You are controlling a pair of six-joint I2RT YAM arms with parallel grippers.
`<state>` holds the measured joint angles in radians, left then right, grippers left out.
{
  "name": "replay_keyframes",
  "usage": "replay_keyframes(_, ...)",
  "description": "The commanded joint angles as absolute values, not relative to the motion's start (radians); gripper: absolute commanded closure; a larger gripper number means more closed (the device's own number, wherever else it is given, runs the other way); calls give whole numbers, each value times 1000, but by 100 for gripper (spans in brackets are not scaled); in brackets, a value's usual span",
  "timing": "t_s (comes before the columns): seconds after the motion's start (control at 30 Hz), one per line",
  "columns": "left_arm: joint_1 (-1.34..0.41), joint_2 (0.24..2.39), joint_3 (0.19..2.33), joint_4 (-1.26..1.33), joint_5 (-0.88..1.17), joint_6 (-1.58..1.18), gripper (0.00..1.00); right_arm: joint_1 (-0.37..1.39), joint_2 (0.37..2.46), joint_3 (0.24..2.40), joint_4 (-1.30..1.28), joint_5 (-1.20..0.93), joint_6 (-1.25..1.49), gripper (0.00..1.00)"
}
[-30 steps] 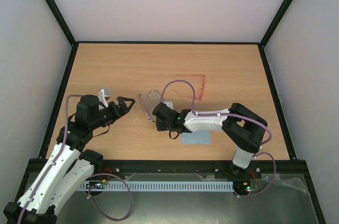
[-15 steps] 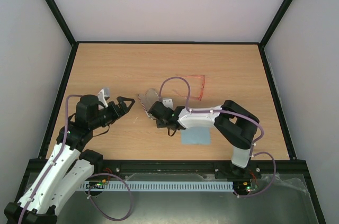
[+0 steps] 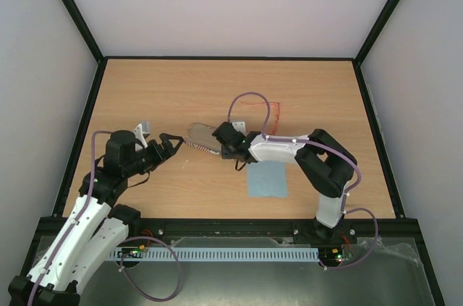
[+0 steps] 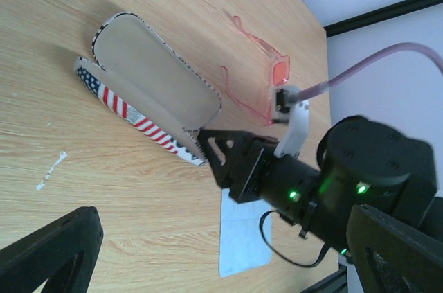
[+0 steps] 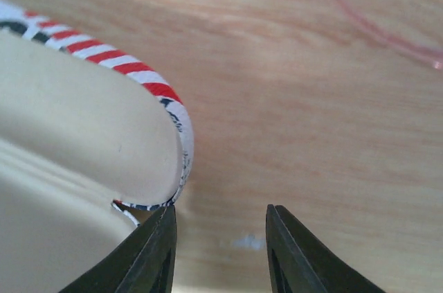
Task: Organize the sunglasses
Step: Adjust the sunglasses case at the center of the board.
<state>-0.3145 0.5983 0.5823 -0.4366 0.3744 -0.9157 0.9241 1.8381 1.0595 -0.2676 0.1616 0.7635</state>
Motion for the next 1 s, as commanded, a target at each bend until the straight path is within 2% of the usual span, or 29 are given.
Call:
replay_keyframes(0.0,-300,608,551,-418,392,-899,0,879,1871,1117,-292,165,695,62)
replay_keyframes(0.27,-277,640,491,-370,364,-893,1,852,1814,1119,-321,173,665,60)
replay_keyframes(0.43,-271,683,491,-340,344,-881,0,841,1676,1070,-352,188,652,57)
replay_keyframes(0.6,-261,736,496,-307,331,-871,0,821,1519,996,-367,163,641,55)
replay_keyframes(0.73,-258,772,495,-275,317,-867,0,798,1402,916,-381,148,652,47)
replay_keyframes(0.97,-255,796,488,-245,344,-865,0,671,1216,699,-376,96,670,46)
